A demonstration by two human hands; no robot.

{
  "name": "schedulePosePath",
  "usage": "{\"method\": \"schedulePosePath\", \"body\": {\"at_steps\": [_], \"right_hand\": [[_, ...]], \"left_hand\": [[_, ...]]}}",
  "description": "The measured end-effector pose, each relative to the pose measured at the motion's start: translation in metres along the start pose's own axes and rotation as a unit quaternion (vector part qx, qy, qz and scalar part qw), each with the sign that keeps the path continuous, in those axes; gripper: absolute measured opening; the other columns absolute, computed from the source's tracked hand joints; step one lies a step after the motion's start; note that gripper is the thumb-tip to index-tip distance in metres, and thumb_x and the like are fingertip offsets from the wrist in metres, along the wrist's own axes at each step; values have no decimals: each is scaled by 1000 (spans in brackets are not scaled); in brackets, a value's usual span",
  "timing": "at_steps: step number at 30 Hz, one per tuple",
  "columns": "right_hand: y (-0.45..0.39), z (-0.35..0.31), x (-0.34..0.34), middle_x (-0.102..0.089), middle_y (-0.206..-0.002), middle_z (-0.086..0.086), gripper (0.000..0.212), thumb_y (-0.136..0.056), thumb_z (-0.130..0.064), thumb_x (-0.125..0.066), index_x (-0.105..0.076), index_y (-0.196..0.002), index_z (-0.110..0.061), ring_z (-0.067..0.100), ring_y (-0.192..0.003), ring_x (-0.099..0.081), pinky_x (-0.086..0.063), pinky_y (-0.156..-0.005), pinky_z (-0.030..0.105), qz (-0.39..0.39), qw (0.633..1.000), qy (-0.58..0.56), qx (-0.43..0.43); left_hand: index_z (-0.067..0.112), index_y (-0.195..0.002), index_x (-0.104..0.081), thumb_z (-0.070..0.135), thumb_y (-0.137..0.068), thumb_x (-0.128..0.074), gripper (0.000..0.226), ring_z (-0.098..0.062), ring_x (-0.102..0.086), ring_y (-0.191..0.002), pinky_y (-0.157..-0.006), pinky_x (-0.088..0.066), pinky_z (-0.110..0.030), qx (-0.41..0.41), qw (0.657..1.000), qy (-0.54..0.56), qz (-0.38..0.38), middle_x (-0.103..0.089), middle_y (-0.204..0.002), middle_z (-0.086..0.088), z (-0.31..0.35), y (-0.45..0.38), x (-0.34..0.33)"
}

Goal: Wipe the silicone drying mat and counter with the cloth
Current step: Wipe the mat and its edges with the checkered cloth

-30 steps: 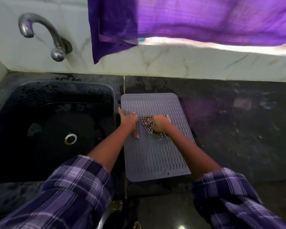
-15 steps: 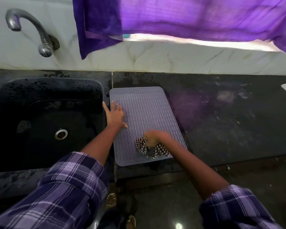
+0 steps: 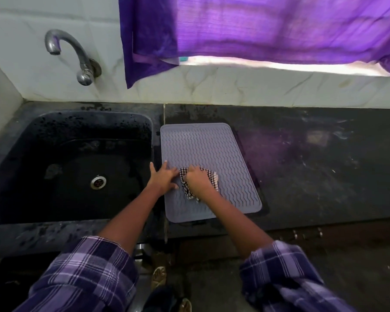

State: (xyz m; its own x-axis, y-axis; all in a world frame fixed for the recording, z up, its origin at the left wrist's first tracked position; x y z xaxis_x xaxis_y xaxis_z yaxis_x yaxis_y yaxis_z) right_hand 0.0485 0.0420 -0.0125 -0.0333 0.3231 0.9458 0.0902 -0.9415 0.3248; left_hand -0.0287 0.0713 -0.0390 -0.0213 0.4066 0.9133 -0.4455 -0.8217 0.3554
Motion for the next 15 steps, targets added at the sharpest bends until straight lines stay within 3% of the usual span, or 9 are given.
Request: {"method": "schedulePosePath", "body": {"at_steps": [4, 11, 13, 15], "right_hand": [[15, 0, -20, -47, -135, 13, 32, -95, -13, -47, -57, -126, -8, 30, -129, -39, -36, -105, 45, 17, 999, 28, -13], [43, 3, -33, -50, -134, 17, 34, -93, -7, -48, -55, -125, -2, 33, -128, -43, -38, -107, 45, -47, 998, -37, -13], [59, 4, -37, -57, -120, 20, 25, -91, -3, -47, -58, -113, 1, 33, -116, -53, -45, -97, 39, -105, 992, -71, -4], [75, 15, -40, -54, -85, 14, 19, -91, 3, -41, -53, -79, -6, 23, -81, -55, -46, -73, 25, -182, 974, -135, 2]], "left_hand": [[25, -148, -32, 34, -95, -51, 57, -29, -2, -150, -111, 2, -71, 5, 999, -48, -17, -24, -158, 4, 4, 0, -7], [22, -140, -45, 38, -92, -55, 51, -31, -8, -148, -111, 1, -71, 33, 992, -120, -6, -42, -147, 0, 9, -4, -5], [19, -136, -49, 36, -91, -59, 49, -30, -8, -149, -111, 1, -71, 48, 991, -128, -10, -46, -144, -3, 10, -5, -4], [16, -135, -50, 35, -90, -60, 49, -31, -7, -149, -111, 2, -71, 56, 990, -126, -13, -47, -144, -5, 12, -5, -4]]}}
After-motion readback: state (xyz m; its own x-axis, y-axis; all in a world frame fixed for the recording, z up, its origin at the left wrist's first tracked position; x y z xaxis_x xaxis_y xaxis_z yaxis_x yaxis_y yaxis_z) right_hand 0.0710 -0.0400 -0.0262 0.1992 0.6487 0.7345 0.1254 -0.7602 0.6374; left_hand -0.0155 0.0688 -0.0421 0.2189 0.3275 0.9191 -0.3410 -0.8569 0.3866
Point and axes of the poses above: each hand's wrist, its own y-axis away from the middle knuckle, its own x-axis out of the back of the hand, z = x × y, the point moved 9 cm from there along -y, towards the middle knuckle
